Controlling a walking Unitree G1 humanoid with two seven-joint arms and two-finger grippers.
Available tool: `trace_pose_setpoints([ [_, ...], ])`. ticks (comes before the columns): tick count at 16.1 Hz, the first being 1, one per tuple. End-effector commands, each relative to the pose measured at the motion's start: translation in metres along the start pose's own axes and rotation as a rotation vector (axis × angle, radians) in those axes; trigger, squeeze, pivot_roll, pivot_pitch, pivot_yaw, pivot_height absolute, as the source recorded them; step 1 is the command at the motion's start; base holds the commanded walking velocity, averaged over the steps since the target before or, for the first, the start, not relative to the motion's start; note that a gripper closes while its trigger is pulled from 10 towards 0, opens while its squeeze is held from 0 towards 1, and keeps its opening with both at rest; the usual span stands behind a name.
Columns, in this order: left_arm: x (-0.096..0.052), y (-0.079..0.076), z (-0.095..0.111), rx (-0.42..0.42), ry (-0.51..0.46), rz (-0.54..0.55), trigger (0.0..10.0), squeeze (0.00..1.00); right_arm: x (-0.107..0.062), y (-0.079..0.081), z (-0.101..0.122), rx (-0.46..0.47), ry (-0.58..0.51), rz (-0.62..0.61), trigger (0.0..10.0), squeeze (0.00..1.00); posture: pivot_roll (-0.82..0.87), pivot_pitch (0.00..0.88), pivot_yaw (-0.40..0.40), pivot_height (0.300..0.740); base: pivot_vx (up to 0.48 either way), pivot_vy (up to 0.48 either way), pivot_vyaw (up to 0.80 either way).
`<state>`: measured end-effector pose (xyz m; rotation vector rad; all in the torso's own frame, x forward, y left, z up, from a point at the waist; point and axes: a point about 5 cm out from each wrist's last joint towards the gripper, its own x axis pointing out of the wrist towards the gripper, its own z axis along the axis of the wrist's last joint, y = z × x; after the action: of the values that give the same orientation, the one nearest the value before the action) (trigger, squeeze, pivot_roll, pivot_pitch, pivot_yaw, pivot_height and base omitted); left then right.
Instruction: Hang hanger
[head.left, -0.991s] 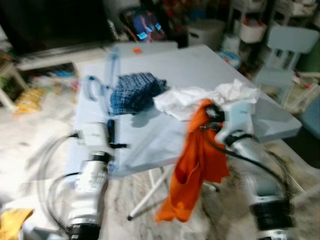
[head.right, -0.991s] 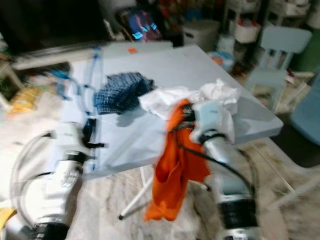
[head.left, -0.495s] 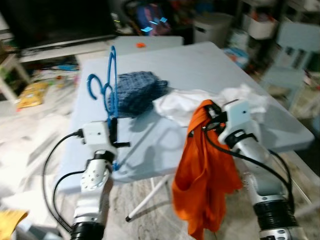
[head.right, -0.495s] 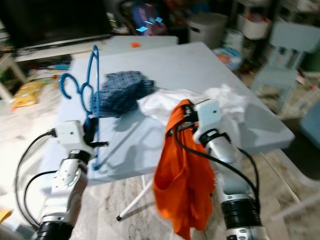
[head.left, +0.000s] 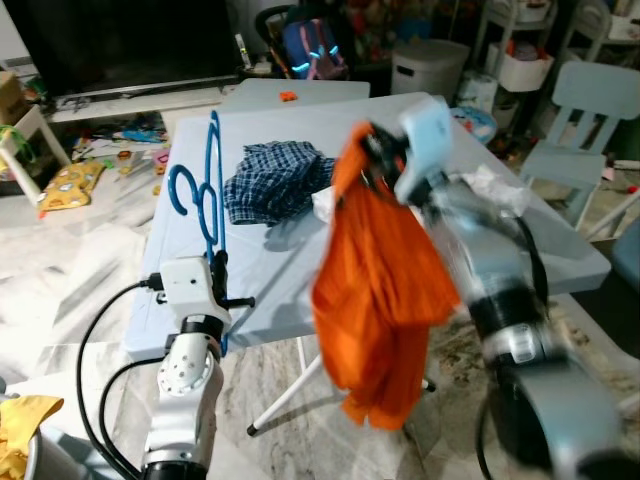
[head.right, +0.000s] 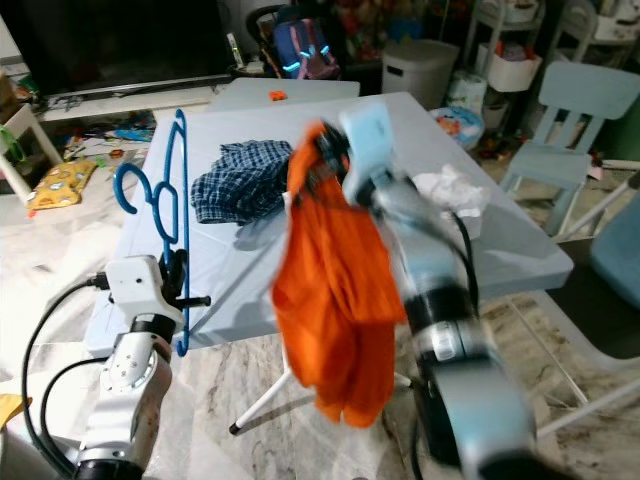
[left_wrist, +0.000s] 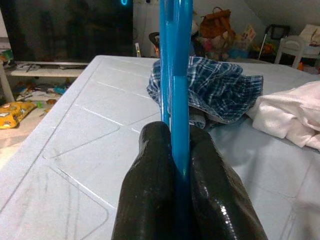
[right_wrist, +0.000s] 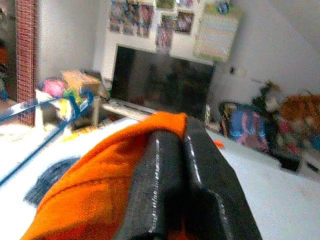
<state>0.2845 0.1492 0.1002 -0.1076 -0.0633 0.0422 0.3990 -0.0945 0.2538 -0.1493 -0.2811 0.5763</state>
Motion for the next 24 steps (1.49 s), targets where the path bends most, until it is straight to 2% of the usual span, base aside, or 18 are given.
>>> trace_pose_setpoints([
  [1, -0.001, 0.000, 0.006, 0.002, -0.020, 0.008, 10.0, 0.00, 0.011, -0.006, 0.020, 0.016, -0.054, -0.018, 10.0, 0.00, -0.13, 0.000, 0.008, 0.740, 0.000, 0.000, 0.00],
  [2, -0.004, -0.001, 0.006, 0.005, -0.024, 0.011, 10.0, 0.00, 0.026, -0.016, 0.044, 0.080, -0.060, -0.065, 10.0, 0.00, -0.12, 0.000, -0.013, 0.740, 0.000, 0.000, 0.00],
  [3, -0.006, -0.002, 0.006, 0.010, -0.029, 0.014, 10.0, 0.00, 0.031, -0.019, 0.055, 0.098, -0.065, -0.081, 10.0, 0.00, -0.11, 0.000, -0.022, 0.740, 0.000, 0.000, 0.00],
  [5, -0.009, -0.001, 0.007, 0.011, -0.038, 0.032, 10.0, 0.00, 0.037, -0.033, 0.090, 0.061, -0.119, -0.155, 10.0, 0.00, -0.09, 0.000, -0.048, 0.740, 0.000, 0.000, 0.00],
  [9, -0.014, 0.001, 0.008, 0.015, -0.046, 0.062, 10.0, 0.00, 0.030, -0.061, 0.155, -0.041, -0.266, -0.309, 10.0, 0.00, -0.08, 0.000, -0.077, 0.740, 0.000, 0.000, 0.00],
  [10, -0.014, 0.000, 0.009, 0.019, -0.054, 0.068, 10.0, 0.00, 0.025, -0.070, 0.165, -0.078, -0.285, -0.352, 10.0, 0.00, -0.07, 0.000, -0.082, 0.740, 0.000, 0.000, 0.00],
  [11, -0.013, 0.000, 0.011, 0.017, -0.059, 0.071, 10.0, 0.00, 0.021, -0.077, 0.165, -0.091, -0.282, -0.393, 10.0, 0.00, -0.08, 0.000, -0.084, 0.740, 0.000, 0.000, 0.00],
  [13, -0.011, -0.002, 0.011, 0.013, -0.060, 0.069, 10.0, 0.00, 0.017, -0.083, 0.145, -0.117, -0.220, -0.427, 10.0, 0.00, -0.09, 0.000, -0.083, 0.740, 0.000, 0.000, 0.00],
  [14, -0.008, -0.005, 0.012, 0.008, -0.064, 0.059, 10.0, 0.00, 0.015, -0.080, 0.107, -0.140, -0.101, -0.388, 10.0, 0.00, -0.09, 0.000, -0.082, 0.740, 0.000, 0.000, 0.00],
  [15, -0.008, -0.006, 0.012, 0.006, -0.065, 0.053, 10.0, 0.00, 0.014, -0.076, 0.087, -0.159, -0.042, -0.355, 10.0, 0.00, -0.09, 0.000, -0.080, 0.740, 0.000, 0.000, 0.00],
  [16, -0.006, -0.009, 0.012, 0.005, -0.067, 0.046, 10.0, 0.00, 0.008, -0.065, 0.047, -0.200, 0.060, -0.269, 10.0, 0.00, -0.10, 0.000, -0.075, 0.740, 0.000, 0.000, 0.00],
  [17, -0.006, -0.009, 0.012, 0.004, -0.066, 0.044, 10.0, 0.00, 0.005, -0.060, 0.032, -0.191, 0.099, -0.232, 10.0, 0.00, -0.10, 0.000, -0.073, 0.740, 0.000, 0.000, 0.00],
  [18, -0.005, -0.011, 0.011, 0.001, -0.062, 0.034, 10.0, 0.00, -0.006, -0.046, -0.007, -0.227, 0.186, -0.133, 10.0, 0.00, -0.11, 0.000, -0.064, 0.740, 0.000, 0.000, 0.00],
  [19, -0.004, -0.011, 0.011, -0.001, -0.060, 0.027, 10.0, 0.00, -0.019, -0.035, -0.036, -0.182, 0.234, -0.069, 10.0, 0.00, -0.11, 0.000, -0.057, 0.740, 0.000, 0.000, 0.00],
  [21, -0.003, -0.012, 0.010, -0.003, -0.055, 0.017, 10.0, 0.00, -0.035, -0.020, -0.065, -0.165, 0.280, 0.039, 10.0, 0.04, -0.12, 0.000, -0.041, 0.740, 0.000, 0.000, 0.00],
  [22, -0.002, -0.012, 0.010, -0.002, -0.053, 0.011, 10.0, 0.00, -0.041, -0.017, -0.073, -0.151, 0.297, 0.073, 10.0, 1.00, -0.12, 0.000, -0.033, 0.740, 0.000, 0.000, 0.00],
  [23, -0.002, -0.011, 0.010, 0.001, -0.052, 0.002, 10.0, 0.00, -0.046, -0.015, -0.079, -0.133, 0.311, 0.096, 10.0, 1.00, -0.12, 0.000, -0.025, 0.740, 0.000, 0.000, 0.00],
  [24, -0.001, -0.011, 0.010, 0.004, -0.048, -0.007, 10.0, 0.00, -0.053, -0.014, -0.083, -0.168, 0.313, 0.114, 10.0, 1.00, -0.13, 0.000, -0.016, 0.740, 0.000, 0.000, 0.00],
])
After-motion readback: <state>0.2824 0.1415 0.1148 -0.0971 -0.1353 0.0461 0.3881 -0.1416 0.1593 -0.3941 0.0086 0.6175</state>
